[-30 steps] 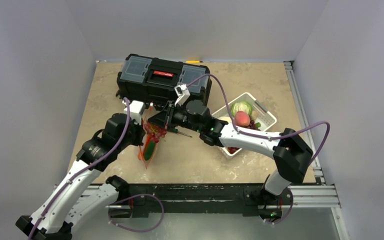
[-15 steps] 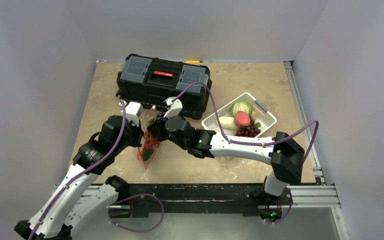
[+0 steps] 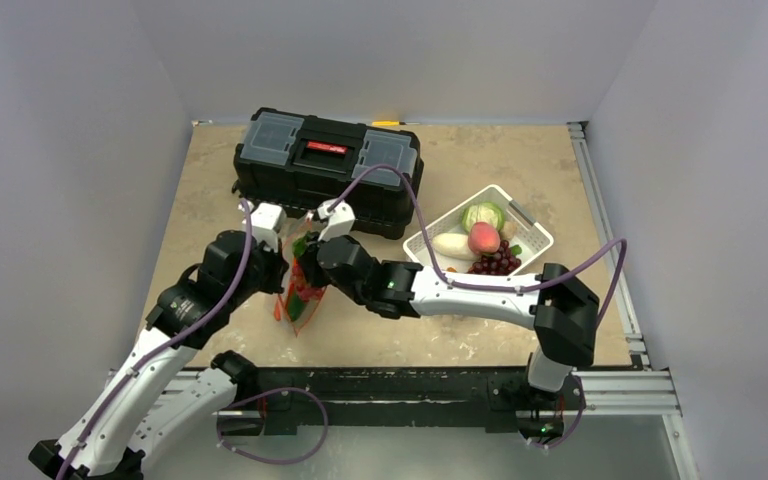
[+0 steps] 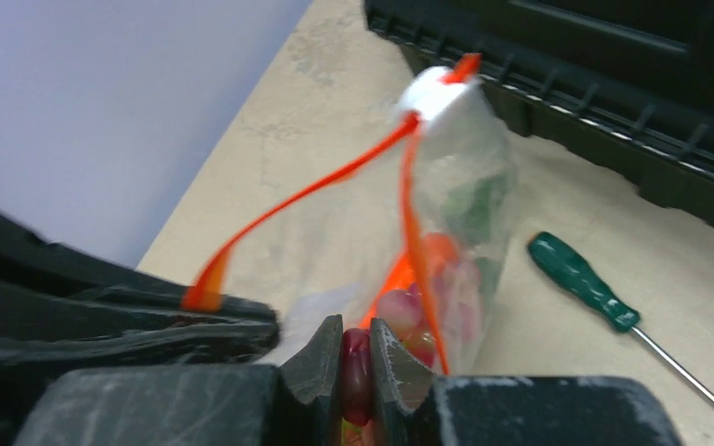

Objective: Place the food in the zip-top bag and seal the zipper
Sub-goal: Place the fake fruit in the zipper food storage bag, then pick up the fake fruit from the bin.

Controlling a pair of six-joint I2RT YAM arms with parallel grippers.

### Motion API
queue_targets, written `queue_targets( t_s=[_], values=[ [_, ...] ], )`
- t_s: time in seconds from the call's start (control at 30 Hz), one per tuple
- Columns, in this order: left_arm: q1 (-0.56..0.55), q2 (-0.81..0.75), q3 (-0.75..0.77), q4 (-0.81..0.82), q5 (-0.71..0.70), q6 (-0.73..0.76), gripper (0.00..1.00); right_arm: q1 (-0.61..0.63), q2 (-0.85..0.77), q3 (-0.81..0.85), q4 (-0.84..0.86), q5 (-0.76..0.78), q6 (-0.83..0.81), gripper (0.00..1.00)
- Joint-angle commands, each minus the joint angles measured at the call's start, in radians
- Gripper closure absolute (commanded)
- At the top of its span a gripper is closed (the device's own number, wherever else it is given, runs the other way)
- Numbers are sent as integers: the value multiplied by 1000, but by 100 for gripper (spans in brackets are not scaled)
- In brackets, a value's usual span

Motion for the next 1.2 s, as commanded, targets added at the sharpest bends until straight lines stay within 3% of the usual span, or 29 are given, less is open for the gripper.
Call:
queue_targets(
  t_s=[0.0,0.1,0.2,0.67,0.93,1.03,1.17],
  values=[
    [4,3,10,38,-2,12,100,12,16,102,20,-79,-43,80],
    [4,5,11,39,-4,12,100,12,2,115,7,-94,-46,57],
    [3,5,11,37,-3,12,100,12,-20,113,-10,-94,-59,46],
    [4,17,13,38,13,14,100,12,-299,-17,-51,-19,-153,44],
    [4,14,13,39,23,14,100,2,-517,-228,-155,251,-185,35],
    [3,12,13,40,26,14,100,-44,-593,-323,-215,314,-125,33],
    [4,14,13,42,35,15,100,-217,-680,-430,-303,254,-20,33]
  ],
)
